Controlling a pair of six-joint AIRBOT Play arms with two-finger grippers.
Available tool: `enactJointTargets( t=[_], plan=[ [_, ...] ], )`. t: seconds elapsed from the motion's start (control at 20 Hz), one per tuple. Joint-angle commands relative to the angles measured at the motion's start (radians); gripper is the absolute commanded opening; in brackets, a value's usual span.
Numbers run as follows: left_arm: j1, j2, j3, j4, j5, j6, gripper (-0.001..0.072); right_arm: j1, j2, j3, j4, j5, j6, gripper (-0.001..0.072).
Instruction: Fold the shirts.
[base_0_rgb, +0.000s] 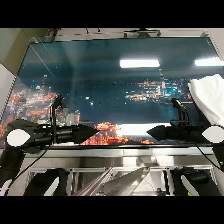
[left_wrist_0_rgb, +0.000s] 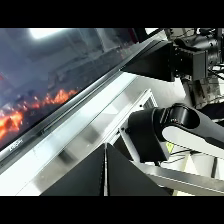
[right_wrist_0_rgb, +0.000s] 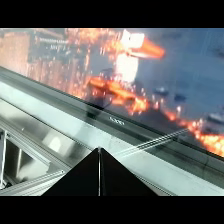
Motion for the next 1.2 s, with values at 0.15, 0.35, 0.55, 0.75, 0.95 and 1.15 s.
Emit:
enactJointTargets(
  t=[0.15,0.35,0.55,0.75,0.95,1.15],
  plan=[
    [0.046,0.0,0.045,0.049,-0.023,-0.008,0.001,0.001,-0.001,-0.001,0.0,0.0,0.0,0.0015],
    [0.396,0.0,0.324,0.475,-0.198,-0.197,0.0023,0.001,-0.001,-0.001,0.0,0.001,0.0,0.0015],
    [0.78,0.0,0.452,0.847,-0.169,-0.294,0.072,0.001,-0.001,-0.001,0.0,0.001,0.0,0.0015],
    [0.884,-0.142,0.442,1.022,-0.192,-0.355,0.072,0.001,0.001,-0.001,-0.001,0.0,0.0,0.0015],
    [0.916,-0.341,0.44,1.207,-0.255,-0.383,0.072,0.001,0.002,-0.001,0.0,0.001,0.0,0.0015],
    [0.974,-0.499,0.44,1.209,-0.244,-0.377,0.0719,0.001,0.002,-0.001,0.0,0.001,0.0,0.0015]
  ],
)
